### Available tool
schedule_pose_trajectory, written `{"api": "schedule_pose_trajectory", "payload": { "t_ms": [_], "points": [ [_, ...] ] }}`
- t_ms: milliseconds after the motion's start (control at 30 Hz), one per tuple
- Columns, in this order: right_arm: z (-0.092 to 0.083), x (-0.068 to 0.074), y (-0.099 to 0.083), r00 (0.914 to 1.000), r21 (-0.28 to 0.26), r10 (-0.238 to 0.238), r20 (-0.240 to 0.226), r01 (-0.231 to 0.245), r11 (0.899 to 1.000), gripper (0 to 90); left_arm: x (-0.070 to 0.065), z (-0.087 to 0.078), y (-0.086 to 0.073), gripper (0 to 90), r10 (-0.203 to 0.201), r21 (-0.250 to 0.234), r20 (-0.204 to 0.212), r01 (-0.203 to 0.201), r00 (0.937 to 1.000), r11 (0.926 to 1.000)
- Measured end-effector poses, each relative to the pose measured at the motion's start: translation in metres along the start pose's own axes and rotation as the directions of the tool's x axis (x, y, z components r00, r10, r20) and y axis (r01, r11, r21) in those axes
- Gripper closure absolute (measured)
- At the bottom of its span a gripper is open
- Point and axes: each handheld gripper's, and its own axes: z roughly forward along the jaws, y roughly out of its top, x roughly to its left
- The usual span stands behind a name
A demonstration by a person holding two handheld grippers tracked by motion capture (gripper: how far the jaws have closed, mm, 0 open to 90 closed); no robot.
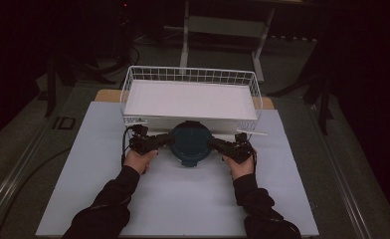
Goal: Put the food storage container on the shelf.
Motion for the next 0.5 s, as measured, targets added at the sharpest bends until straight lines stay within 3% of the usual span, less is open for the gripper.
{"api": "schedule_pose_trajectory", "payload": {
  "t_ms": [200,267,300,367,467,500],
  "points": [
    [0.003,0.003,0.004,0.9976,-0.014,-0.029,0.062,0.030,0.999,43.6,-0.003,0.001,0.002,40.5,0.015,0.002,-0.068,-0.015,0.9976,0.9999],
    [0.003,0.005,0.006,0.9968,-0.007,-0.032,0.074,0.033,0.999,43.1,-0.007,0.002,0.003,40.0,0.044,-0.005,-0.073,-0.045,0.9963,0.9990],
    [0.003,0.005,0.006,0.9965,-0.004,-0.035,0.075,0.036,0.999,43.0,-0.009,0.001,0.003,39.0,0.084,-0.013,-0.075,-0.085,0.9936,0.9963],
    [0.002,0.008,0.006,0.9960,0.000,-0.040,0.080,0.040,0.999,40.7,-0.012,0.000,0.002,29.7,0.113,-0.017,-0.022,-0.113,0.9934,0.9934],
    [-0.001,0.013,0.007,0.9939,-0.013,-0.080,0.076,0.081,0.997,38.4,-0.016,-0.003,0.001,25.2,0.164,-0.023,-0.006,-0.164,0.9864,0.9861],
    [-0.003,0.015,0.007,0.9941,-0.009,-0.082,0.072,0.083,0.997,37.4,-0.019,-0.005,0.000,23.6,0.153,-0.025,-0.002,-0.153,0.9881,0.9878]
  ]
}}
